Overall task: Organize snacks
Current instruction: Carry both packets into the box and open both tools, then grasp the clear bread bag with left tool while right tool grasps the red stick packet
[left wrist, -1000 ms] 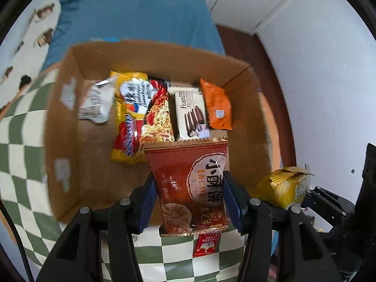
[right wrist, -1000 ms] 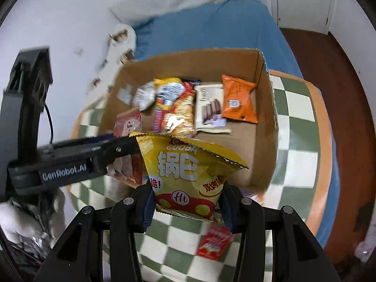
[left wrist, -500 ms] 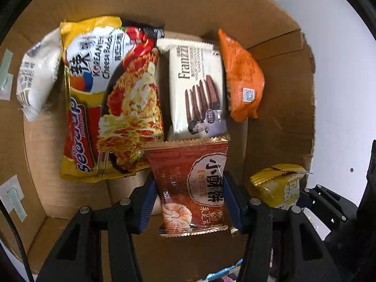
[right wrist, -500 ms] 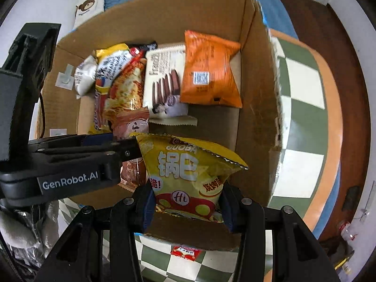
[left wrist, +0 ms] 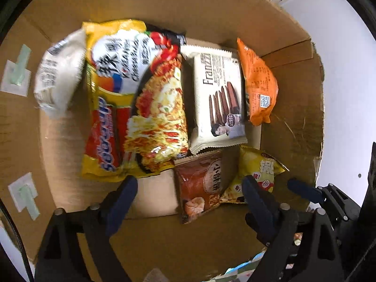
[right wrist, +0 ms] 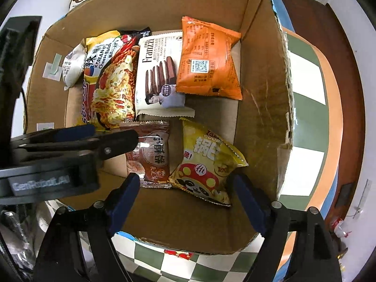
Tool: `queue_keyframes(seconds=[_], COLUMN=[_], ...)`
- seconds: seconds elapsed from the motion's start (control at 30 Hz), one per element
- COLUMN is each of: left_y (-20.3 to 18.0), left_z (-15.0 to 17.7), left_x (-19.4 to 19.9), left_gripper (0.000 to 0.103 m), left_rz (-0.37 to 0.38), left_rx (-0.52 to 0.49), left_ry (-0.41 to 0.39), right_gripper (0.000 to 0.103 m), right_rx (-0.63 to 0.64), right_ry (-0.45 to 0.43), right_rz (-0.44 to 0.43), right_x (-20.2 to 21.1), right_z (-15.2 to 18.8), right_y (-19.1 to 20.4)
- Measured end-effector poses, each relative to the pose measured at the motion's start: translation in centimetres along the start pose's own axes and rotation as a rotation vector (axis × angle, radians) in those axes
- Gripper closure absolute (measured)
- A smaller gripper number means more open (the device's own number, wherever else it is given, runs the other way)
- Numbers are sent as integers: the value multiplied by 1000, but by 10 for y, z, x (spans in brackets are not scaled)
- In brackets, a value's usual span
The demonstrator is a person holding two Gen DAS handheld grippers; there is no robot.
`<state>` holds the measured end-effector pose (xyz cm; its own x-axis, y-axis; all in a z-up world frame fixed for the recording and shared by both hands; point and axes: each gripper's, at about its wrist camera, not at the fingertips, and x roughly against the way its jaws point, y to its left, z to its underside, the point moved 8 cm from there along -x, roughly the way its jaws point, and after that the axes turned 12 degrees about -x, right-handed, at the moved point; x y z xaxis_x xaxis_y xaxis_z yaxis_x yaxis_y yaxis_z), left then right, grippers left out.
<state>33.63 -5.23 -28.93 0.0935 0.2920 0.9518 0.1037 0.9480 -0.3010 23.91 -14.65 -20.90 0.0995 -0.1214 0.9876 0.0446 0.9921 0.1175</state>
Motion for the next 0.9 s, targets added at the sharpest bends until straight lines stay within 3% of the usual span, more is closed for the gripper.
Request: queue_keyframes(seconds=[0.17, 0.57, 0.9], left_y=[12, 44, 11], left_z=[6, 50, 70], left_x=[32, 109, 155], left_gripper=[12, 11, 11], left_rz=[-55, -219, -330], left_rx=[-13, -37, -84], left_ry=[-73, -303, -481], right_gripper=[9, 6, 6], right_rx=[-6, -24, -17], right_ry=[-61, -345, -536], right_rz=[15, 46, 31], right_x=[9, 65, 116], right_z=[6, 19, 47], right_y=[6, 10, 19])
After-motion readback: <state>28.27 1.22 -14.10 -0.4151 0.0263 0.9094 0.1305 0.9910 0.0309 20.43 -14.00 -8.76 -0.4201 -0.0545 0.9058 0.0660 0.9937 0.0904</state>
